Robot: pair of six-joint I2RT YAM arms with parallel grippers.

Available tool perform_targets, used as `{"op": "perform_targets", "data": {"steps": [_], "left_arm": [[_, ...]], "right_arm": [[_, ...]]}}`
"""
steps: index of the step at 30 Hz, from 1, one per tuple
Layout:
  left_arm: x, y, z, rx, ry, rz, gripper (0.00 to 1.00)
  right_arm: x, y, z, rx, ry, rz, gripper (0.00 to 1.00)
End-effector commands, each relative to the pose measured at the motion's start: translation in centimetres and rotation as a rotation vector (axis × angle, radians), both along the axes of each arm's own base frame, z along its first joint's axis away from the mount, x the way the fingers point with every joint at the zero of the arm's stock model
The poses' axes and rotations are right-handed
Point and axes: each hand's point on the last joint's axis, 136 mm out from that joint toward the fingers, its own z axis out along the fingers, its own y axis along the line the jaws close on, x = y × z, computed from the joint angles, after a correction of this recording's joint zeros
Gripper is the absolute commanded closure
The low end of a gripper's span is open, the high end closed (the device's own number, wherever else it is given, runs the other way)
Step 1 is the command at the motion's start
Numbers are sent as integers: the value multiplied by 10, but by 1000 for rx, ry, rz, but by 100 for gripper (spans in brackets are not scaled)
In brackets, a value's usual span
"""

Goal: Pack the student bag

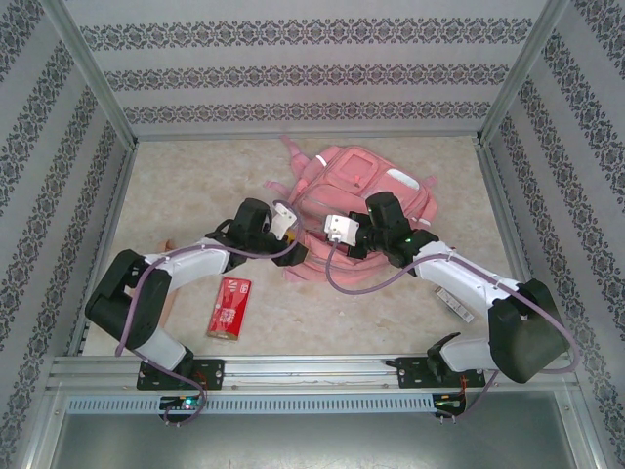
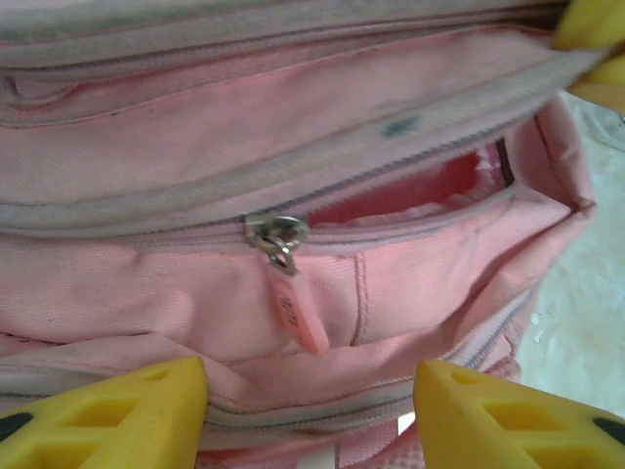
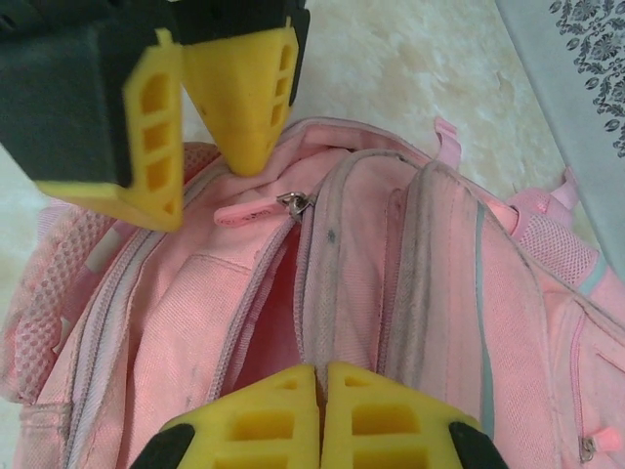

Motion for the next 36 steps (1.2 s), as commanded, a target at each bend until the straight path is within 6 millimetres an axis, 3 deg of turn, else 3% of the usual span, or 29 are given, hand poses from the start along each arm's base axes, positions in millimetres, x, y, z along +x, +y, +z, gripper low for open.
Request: {"op": "perform_targets", "data": {"steps": [1, 5, 10, 14, 19, 27, 30, 34, 36], "left_arm": [[20, -7, 11, -14, -52, 36, 43], [27, -10, 10, -2, -67, 34, 48], [31, -11, 7, 14, -100, 9, 65], [23, -20, 11, -12, -124, -78, 100], [18, -10, 23, -25, -185, -111, 100], [49, 61, 26, 60, -213, 84, 100], [59, 69, 25, 93, -211, 107, 100], [51, 49, 27, 3, -155, 13, 100], [47, 44, 29, -20, -158, 3, 100]], "right_arm": [[-12, 16, 29, 120, -36, 86, 100], [-19, 20, 32, 138, -32, 109, 100], [-31, 26, 34, 161, -25, 163, 100], [-33, 25, 31, 152, -27, 171, 100], [-40, 16, 17, 66, -44, 206, 100], [-62, -6, -26, -190, -108, 318, 100], [-63, -7, -30, -199, -105, 323, 100], [-62, -2, -36, -180, -86, 282, 49], [-59, 6, -29, -118, -50, 216, 37]]}}
